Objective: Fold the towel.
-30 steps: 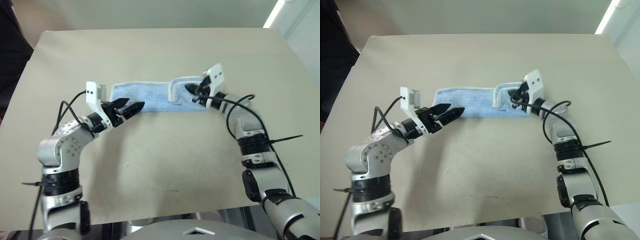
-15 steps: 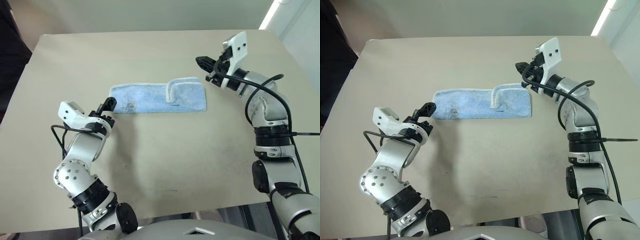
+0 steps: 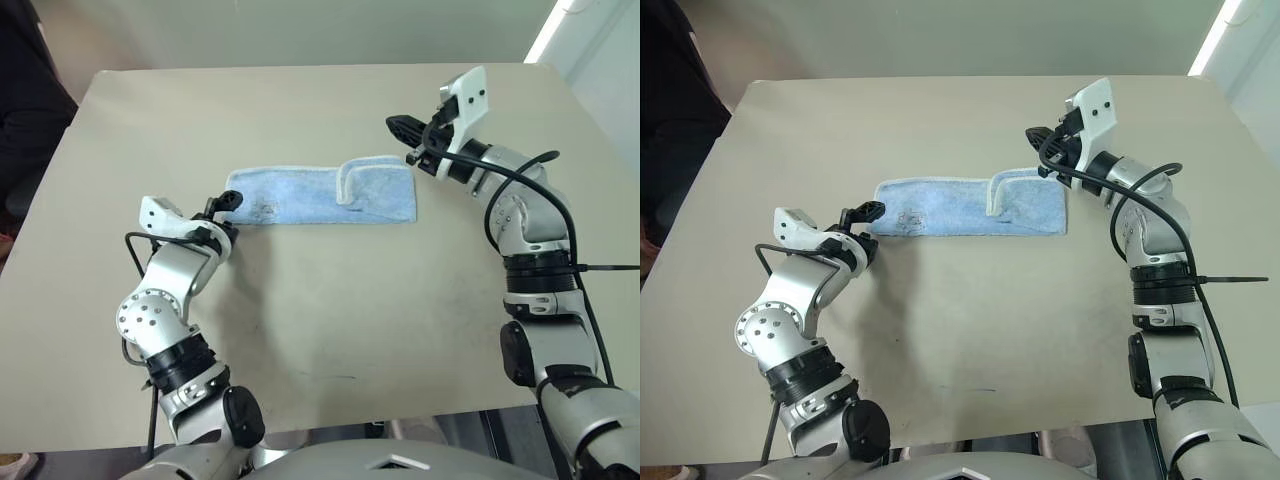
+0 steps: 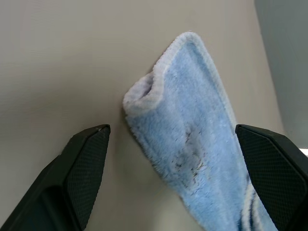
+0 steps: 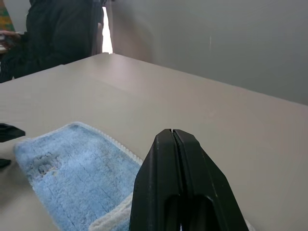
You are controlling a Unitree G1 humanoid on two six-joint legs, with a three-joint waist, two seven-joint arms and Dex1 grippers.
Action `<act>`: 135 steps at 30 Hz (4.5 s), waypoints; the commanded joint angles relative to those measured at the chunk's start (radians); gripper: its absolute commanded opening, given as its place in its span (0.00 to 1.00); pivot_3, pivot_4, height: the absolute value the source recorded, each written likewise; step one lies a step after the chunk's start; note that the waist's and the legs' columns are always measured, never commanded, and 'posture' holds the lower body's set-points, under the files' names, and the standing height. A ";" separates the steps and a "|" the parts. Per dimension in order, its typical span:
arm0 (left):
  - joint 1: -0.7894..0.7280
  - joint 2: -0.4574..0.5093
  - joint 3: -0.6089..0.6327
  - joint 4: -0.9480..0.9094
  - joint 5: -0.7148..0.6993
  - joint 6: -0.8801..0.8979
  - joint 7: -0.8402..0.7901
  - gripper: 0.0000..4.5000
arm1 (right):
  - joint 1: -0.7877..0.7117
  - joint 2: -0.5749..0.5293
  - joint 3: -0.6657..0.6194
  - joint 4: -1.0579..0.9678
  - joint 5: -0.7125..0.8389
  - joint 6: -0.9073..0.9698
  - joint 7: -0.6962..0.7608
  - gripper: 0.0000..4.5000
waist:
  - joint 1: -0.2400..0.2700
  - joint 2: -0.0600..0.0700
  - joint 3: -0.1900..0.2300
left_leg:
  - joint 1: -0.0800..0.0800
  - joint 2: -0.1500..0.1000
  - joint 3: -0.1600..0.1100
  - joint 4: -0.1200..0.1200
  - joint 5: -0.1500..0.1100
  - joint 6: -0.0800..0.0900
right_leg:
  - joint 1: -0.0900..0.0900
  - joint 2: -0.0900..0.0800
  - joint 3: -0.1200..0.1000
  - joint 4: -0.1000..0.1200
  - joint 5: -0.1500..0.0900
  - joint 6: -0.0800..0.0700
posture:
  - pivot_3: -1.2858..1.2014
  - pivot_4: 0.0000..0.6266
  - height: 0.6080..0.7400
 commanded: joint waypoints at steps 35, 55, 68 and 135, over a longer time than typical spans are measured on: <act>-0.127 0.148 -0.206 0.060 0.075 -0.044 -0.383 0.00 | 0.053 -0.021 -0.031 -0.154 0.025 0.053 -0.037 0.00 | 0.014 0.001 0.011 | -0.014 0.008 0.000 -0.002 0.004 -0.014 | -0.012 0.013 0.000 -0.005 -0.002 0.003 | 0.52 0.24 1.00; -0.464 0.309 -0.863 0.208 0.612 0.007 -1.027 0.00 | 0.041 -0.061 -0.222 -0.089 0.040 0.023 -0.200 0.00 | 0.012 0.001 0.011 | -0.015 0.010 -0.002 0.000 -0.001 -0.013 | -0.014 0.012 0.000 -0.003 -0.002 0.004 | 0.52 0.24 1.00; -0.597 0.125 -1.004 0.562 0.936 -0.110 -1.245 0.00 | 0.136 -0.074 -0.281 -0.230 0.070 0.069 -0.281 0.00 | 0.011 0.001 0.011 | -0.017 0.012 0.001 0.000 -0.001 -0.011 | -0.016 0.013 0.002 -0.004 -0.003 0.006 | 0.52 0.24 1.00; -0.434 0.118 -0.574 0.517 0.893 -0.205 -1.361 0.00 | 0.204 0.009 0.022 -0.124 -0.025 0.053 -0.109 0.00 | 0.006 0.002 0.010 | -0.021 0.012 0.001 0.015 -0.005 -0.005 | -0.015 0.013 0.003 -0.001 -0.003 0.009 | 0.52 0.24 1.00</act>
